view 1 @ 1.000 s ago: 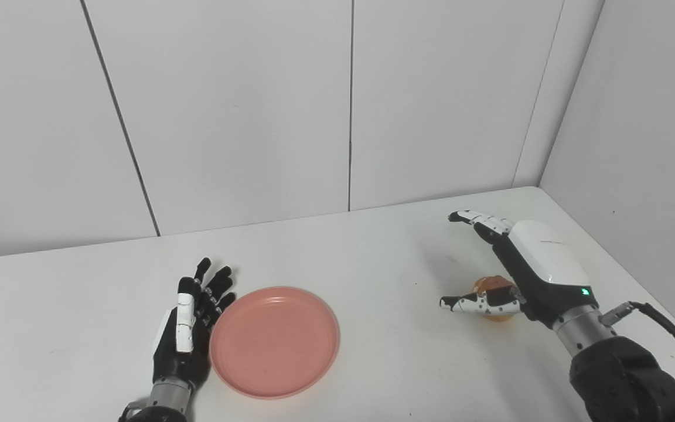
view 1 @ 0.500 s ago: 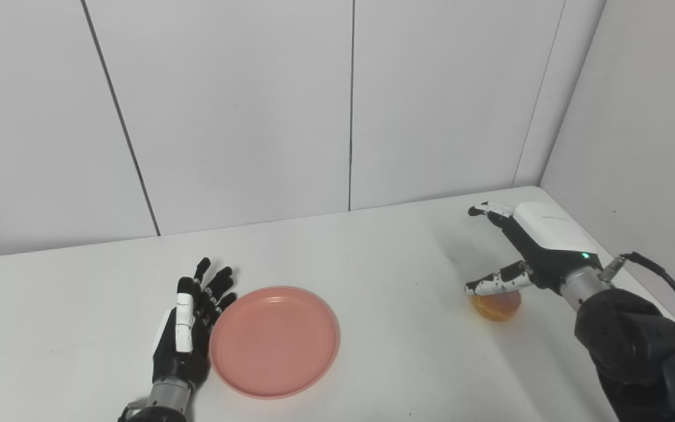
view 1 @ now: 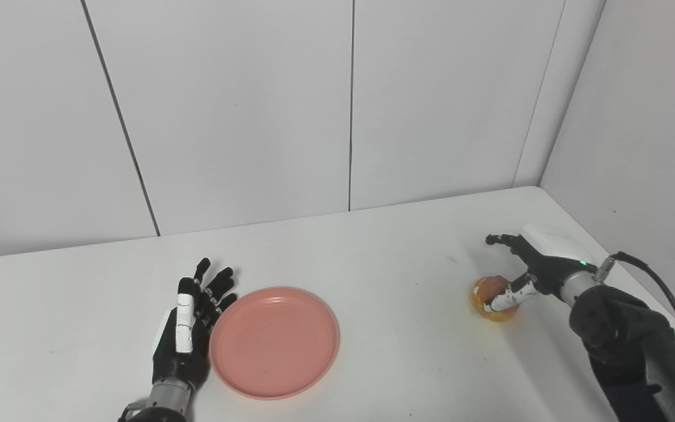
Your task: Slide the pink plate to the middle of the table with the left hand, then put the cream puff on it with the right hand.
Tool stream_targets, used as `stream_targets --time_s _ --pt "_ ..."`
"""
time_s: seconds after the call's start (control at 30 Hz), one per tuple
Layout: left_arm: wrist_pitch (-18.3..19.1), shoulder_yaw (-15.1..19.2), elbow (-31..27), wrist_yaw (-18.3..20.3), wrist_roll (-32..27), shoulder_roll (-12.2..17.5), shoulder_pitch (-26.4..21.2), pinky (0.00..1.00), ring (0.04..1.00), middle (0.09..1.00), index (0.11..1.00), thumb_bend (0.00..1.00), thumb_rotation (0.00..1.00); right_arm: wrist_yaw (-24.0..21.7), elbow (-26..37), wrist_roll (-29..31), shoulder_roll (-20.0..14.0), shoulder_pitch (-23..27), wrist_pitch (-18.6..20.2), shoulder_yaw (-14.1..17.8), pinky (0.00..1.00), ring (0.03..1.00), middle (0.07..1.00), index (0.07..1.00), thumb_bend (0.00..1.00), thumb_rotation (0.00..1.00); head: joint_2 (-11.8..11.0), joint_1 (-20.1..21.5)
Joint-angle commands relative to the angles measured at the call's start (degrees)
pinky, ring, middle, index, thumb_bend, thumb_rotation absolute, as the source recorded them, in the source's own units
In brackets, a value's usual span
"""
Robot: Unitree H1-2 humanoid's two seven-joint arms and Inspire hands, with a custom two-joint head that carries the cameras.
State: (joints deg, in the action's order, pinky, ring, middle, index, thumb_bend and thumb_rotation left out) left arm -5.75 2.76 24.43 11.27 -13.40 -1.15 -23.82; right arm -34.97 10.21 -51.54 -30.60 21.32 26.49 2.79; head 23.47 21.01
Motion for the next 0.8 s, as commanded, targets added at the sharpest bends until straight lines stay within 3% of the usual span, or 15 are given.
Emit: stream_targets --time_s 0.0,0.3,0.47,0.77 --pt "0.7 -0.2 2.4 0.1 -0.1 -0.7 4.6 0.89 0.915 0.882 0.972 0.81 0.95 3.0 0.1 0.5 -0.3 2.0 0.4 1.0 0.6 0.792 0.846 0.802 1.0 0.17 0.2 -0.1" --pt "1.2 -0.3 1.7 0.1 -0.2 -0.8 4.9 0.89 0.915 0.879 0.971 0.81 0.95 5.0 -3.1 1.2 1.1 1.6 0.4 1.5 0.55 0.711 0.806 0.792 1.0 0.12 0.2 0.0" --pt "1.2 -0.2 1.7 0.1 -0.3 -0.9 5.0 0.89 0.914 0.876 0.966 0.8 0.94 6.2 -4.2 1.5 1.3 0.7 0.4 0.8 0.57 0.71 0.793 0.777 1.0 0.13 0.0 -0.3" --pt "2.2 -0.1 0.7 -0.4 -0.2 -1.0 5.0 0.89 0.911 0.875 0.966 0.8 0.94 4.3 -4.4 0.3 -1.8 0.6 0.3 -3.3 0.55 0.685 0.765 0.726 1.0 0.08 0.8 -0.2"
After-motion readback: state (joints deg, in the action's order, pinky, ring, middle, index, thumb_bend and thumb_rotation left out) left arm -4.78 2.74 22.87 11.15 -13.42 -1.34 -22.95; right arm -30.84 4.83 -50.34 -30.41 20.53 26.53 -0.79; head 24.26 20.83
